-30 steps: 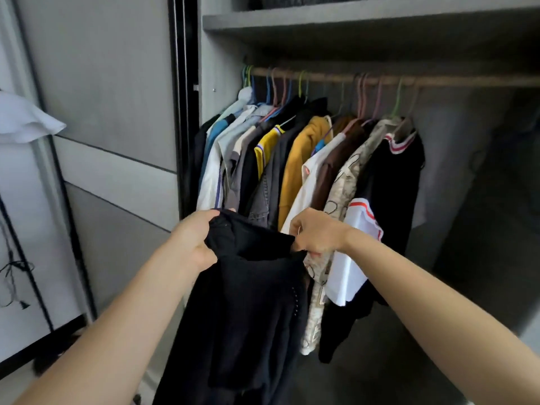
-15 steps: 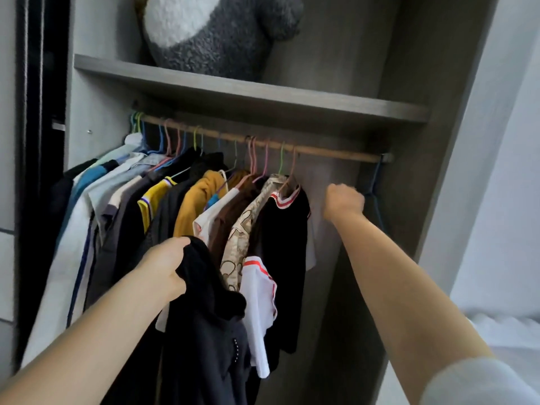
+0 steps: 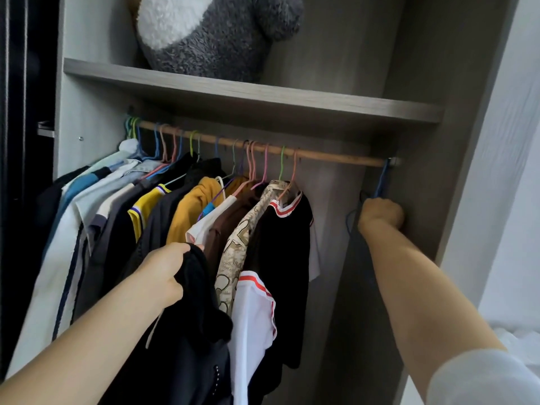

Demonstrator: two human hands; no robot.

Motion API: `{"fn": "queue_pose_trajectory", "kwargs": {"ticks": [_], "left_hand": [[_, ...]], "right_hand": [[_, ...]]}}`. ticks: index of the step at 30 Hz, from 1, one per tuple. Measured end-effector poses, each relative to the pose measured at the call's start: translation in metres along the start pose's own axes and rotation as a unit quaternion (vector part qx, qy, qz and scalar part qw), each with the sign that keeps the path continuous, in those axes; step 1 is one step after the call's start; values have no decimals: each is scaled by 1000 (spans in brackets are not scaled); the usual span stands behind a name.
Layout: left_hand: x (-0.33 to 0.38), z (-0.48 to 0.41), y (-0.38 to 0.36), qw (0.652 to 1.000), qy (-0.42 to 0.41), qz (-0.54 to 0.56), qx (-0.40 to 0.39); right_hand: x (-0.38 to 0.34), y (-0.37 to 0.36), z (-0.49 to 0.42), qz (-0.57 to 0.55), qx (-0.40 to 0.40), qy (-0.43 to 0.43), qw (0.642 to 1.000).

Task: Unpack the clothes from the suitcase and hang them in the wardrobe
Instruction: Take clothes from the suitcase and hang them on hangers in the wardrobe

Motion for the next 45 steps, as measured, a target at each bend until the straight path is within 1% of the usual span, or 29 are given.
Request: {"fn": "queue_pose_trajectory", "kwargs": {"ticks": [2, 4, 6, 9, 11, 13, 15, 16, 17, 18, 19, 20, 21, 22, 24, 25, 27, 28, 29, 30, 31, 32, 34, 35, 36, 38, 40, 42, 45], "left_hand": [[-3, -4, 6, 1000, 3, -3, 15], [-4, -4, 11, 1000, -1, -5, 7], [-3, -1, 19, 1000, -2, -5, 7], [1, 2, 35, 1000, -8, -8, 7], [6, 3, 50, 999, -22, -1, 34], [13, 7, 66, 998, -39, 1, 53], [16, 9, 79, 997, -53, -8, 57], [17, 10, 83, 997, -58, -15, 57], [14, 14, 91, 996, -58, -22, 61], [14, 17, 96, 996, -60, -33, 59], [13, 18, 101, 996, -61, -43, 55], [13, 21, 109, 995, -61, -58, 56], [11, 23, 118, 994, -57, -69, 59], [10, 23, 127, 993, -57, -82, 63], [7, 29, 150, 989, -58, -107, 87], [5, 32, 159, 987, -52, -121, 97], [-3, 42, 174, 982, -36, -149, 110], [-5, 48, 187, 980, -32, -158, 119], [-8, 52, 193, 979, -27, -161, 122], [-11, 57, 204, 978, -22, -160, 129], [-13, 58, 210, 978, -21, -156, 139], [-13, 63, 221, 977, -18, -149, 151], [-14, 76, 232, 976, -10, -145, 163], [-13, 83, 242, 975, -9, -140, 171], [-14, 88, 248, 976, -7, -133, 173], [-11, 100, 268, 976, -7, -112, 187], [-6, 114, 290, 975, -10, -81, 207], [1, 133, 312, 970, -22, -59, 235], [13, 164, 338, 965, -35, -32, 256]], "right_hand": [[5, 3, -4, -130, -18, -50, 990], [4, 8, -5, -281, -32, -90, 955], [-3, 16, -5, -379, -18, -99, 920], [-15, 24, 3, -461, 3, -93, 883], [-27, 21, 15, -502, 3, -90, 860], [-39, 14, 34, -530, 13, -93, 843], [-52, 0, 61, -573, 26, -91, 814], [-59, -8, 74, -594, 19, -93, 799], [-67, -21, 87, -621, 2, -101, 778], [-72, -33, 96, -655, -26, -116, 746], [-78, -44, 103, -695, -54, -136, 704], [-81, -47, 113, -721, -85, -154, 670], [-83, -49, 118, -735, -99, -169, 649], [-80, -43, 124, -737, -94, -178, 646], [-73, -25, 143, -706, -52, -166, 686], [-72, -14, 152, -691, -24, -145, 708], [-69, 24, 177, -665, 35, -64, 744], [-71, 47, 195, -661, 56, -14, 748], [-70, 70, 208, -670, 72, 30, 738], [-73, 90, 223, -696, 66, 68, 711], [-76, 105, 233, -735, 39, 92, 670], [-85, 116, 247, -781, -13, 114, 614], [-109, 126, 273, -850, -147, 140, 486], [-124, 130, 291, -863, -210, 147, 435], [-134, 131, 304, -868, -257, 152, 398], [-158, 129, 336, -871, -328, 150, 334], [-179, 125, 367, -875, -370, 138, 279], [-197, 122, 399, -882, -389, 125, 233], [-214, 119, 443, -890, -400, 123, 179]]}}
Point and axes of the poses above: each hand's wrist, its own z-axis away from the middle knuckle, its own y-axis out of the back of the hand, x = y × z, the point moved 8 cm from there along -z, towards the middle knuckle, and after that the axes turned 13 degrees about z, right-handed, at the moved point
